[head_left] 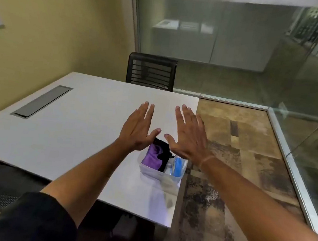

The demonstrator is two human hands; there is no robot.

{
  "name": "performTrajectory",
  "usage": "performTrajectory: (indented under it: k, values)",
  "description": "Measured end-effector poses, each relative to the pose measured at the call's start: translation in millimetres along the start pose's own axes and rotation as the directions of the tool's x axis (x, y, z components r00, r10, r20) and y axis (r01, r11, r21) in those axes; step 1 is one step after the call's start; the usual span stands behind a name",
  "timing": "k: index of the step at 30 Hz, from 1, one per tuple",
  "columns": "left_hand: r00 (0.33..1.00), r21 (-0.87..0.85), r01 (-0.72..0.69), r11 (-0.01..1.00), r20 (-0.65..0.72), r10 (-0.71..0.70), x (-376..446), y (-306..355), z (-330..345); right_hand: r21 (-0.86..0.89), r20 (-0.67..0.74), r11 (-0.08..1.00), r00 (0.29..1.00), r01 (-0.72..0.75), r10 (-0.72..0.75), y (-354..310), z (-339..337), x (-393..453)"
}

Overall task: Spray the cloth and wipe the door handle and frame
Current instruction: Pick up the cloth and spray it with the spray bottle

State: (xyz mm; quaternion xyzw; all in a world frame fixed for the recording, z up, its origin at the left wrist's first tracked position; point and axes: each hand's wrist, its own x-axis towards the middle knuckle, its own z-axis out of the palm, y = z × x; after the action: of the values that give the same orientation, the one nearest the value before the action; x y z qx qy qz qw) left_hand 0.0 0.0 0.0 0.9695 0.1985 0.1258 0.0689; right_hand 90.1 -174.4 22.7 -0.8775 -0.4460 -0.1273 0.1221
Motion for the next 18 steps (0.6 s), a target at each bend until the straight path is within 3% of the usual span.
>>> performTrajectory:
  k: [6,13,18]
  values:
    - [0.991,0.001,-0.052,0.999,0.121,0.052,6,0,32,0.079,-0.013,0.996,0.999,-0.028,0.029,5,18,-6]
    - [0.943,-0.02,-0.13,0.991,0.306,0.13,23,-24,76,0.271,-0.049,0.936,0.968,-0.226,0.248,9,34,-16]
    - [0.895,-0.005,-0.188,0.982,0.41,0.174,43,-45,114,0.315,-0.1,0.889,0.92,-0.332,0.379,3,37,-14]
